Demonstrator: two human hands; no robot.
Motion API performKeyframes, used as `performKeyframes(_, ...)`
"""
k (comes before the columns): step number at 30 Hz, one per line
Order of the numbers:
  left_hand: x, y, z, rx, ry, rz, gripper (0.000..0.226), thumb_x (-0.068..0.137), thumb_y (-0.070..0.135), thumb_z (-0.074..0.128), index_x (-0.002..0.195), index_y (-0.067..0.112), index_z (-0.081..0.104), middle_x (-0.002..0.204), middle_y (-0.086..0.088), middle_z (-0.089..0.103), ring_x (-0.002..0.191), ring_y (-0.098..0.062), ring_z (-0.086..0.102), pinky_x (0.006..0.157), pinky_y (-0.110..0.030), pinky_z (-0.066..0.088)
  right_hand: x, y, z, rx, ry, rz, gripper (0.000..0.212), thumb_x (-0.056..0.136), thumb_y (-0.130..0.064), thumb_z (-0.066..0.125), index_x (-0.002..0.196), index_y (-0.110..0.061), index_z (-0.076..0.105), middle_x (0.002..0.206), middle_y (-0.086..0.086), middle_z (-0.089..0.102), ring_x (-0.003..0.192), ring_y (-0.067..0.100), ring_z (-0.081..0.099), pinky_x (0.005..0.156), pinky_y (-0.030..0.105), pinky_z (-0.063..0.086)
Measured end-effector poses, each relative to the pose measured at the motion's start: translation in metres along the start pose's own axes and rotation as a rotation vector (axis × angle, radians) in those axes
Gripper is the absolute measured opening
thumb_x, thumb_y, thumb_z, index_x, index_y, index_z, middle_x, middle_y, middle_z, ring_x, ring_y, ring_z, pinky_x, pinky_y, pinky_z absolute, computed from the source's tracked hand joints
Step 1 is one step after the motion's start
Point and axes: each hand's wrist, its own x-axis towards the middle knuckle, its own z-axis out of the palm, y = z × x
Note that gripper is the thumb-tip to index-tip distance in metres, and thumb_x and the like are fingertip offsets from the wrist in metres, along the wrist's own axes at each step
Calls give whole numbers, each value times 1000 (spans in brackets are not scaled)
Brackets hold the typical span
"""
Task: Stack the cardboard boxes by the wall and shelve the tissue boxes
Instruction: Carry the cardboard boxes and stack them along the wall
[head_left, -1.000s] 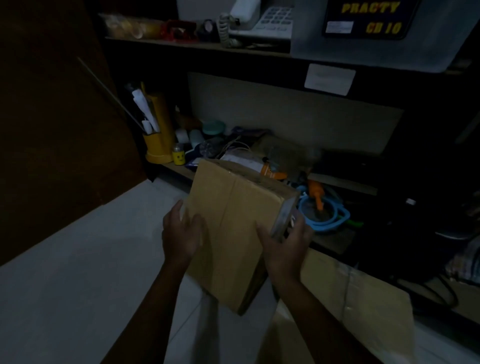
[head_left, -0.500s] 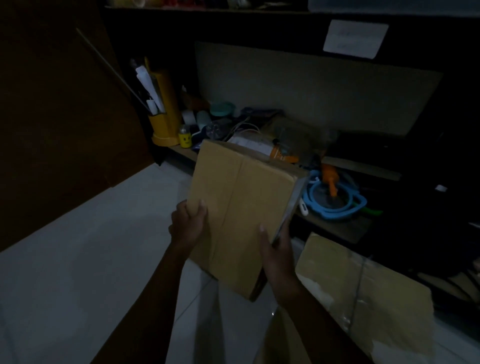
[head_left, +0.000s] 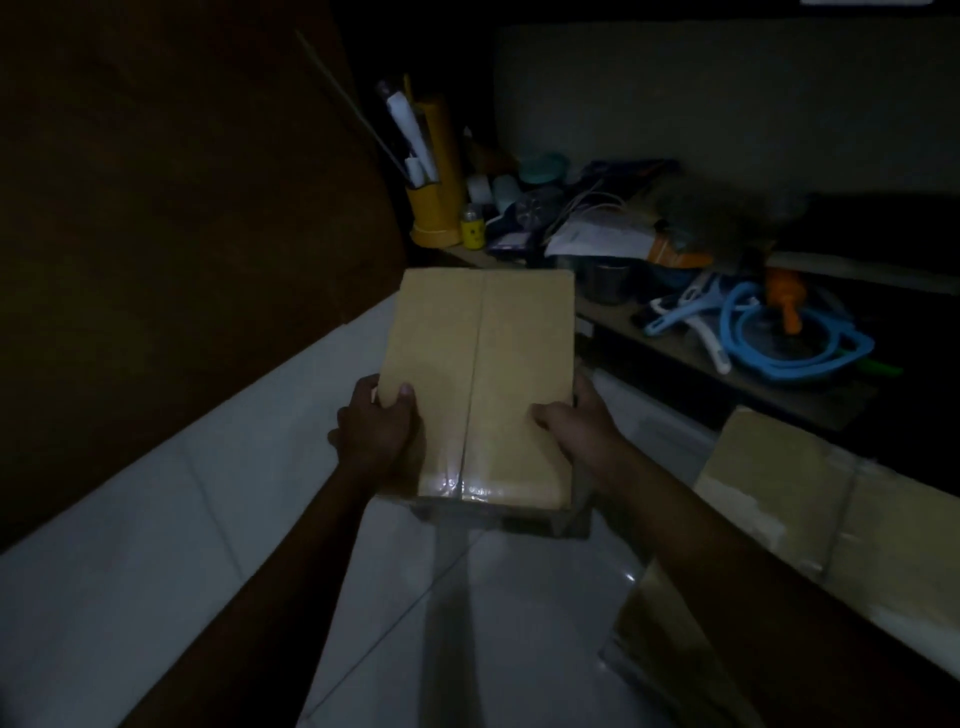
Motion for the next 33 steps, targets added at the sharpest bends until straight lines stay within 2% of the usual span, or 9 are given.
performKeyframes(4, -2, -20, -34, 22, -69, -141, 67, 80, 58, 58, 134, 19, 59, 134, -8, 64, 119, -37, 60, 108, -55, 44, -9, 2, 26, -74, -95, 21, 56, 87, -14, 73, 138, -25, 52, 117, -8, 58, 103, 15, 57, 89, 28, 48)
performKeyframes(7, 2, -35, -58, -181, -196, -318, 61, 68, 46, 78, 115, 8, 69, 115, -16, 71, 94, -37, 70, 80, -48, 61, -13, -6, 39, -27, -135, 37, 54, 81, -18, 80, 131, -24, 59, 111, -8, 62, 103, 16, 62, 92, 31, 53)
performKeyframes(9, -1, -38, -74, -209, -245, -330, 52, 83, 38, 78, 123, 7, 67, 112, -15, 69, 86, -32, 67, 66, -35, 55, -14, -16, 40, 63, -165, 54, 41, 80, -20, 80, 117, -26, 63, 105, -6, 68, 96, 15, 67, 76, 26, 57)
performKeyframes(11, -6, -45, -89, -243, -280, -351, 56, 88, 44, 71, 134, 15, 60, 121, -11, 66, 99, -35, 65, 79, -41, 53, -16, -29, 37, 160, -208, 49, 30, 83, -23, 78, 111, -17, 70, 103, 1, 74, 90, 16, 71, 62, 20, 54)
performKeyframes(16, -19, -54, -116, -562, -366, -365, 62, 84, 56, 59, 134, 18, 60, 121, -18, 72, 117, -39, 64, 105, -53, 45, -18, -56, 38, 256, -356, -68, 11, 90, -26, 71, 95, -16, 74, 83, 0, 77, 78, 10, 73, 65, 20, 53)
performKeyframes(20, -24, -35, -122, -660, -291, -198, 52, 94, 58, 51, 125, 19, 69, 121, -13, 72, 117, -35, 65, 108, -53, 45, -20, -81, 42, 206, -472, -173, 37, 86, -35, 73, 113, -10, 71, 100, 9, 76, 91, 18, 73, 76, 30, 60)
performKeyframes(24, -31, -23, -118, -645, -190, -75, 38, 96, 44, 63, 121, 18, 70, 114, -6, 76, 107, -27, 73, 105, -55, 50, -17, -78, 49, 69, -362, -248, 41, 85, -42, 76, 122, -30, 66, 106, -3, 76, 94, 14, 74, 74, 30, 62)
performKeyframes(29, -38, -9, -101, -589, -207, 9, 39, 94, 41, 68, 126, 20, 64, 110, -6, 77, 99, -25, 75, 88, -49, 60, -12, -53, 48, 44, -177, -197, 69, 73, -76, 66, 133, -44, 53, 115, -8, 70, 102, 15, 69, 85, 39, 57)
performKeyframes(33, -34, 9, -96, -572, -193, 3, 36, 94, 45, 66, 123, 23, 63, 105, -3, 78, 92, -19, 77, 68, -32, 62, -7, -59, 41, 32, -188, -113, 78, 59, -75, 78, 123, -35, 62, 112, -8, 73, 96, 11, 72, 76, 32, 60)
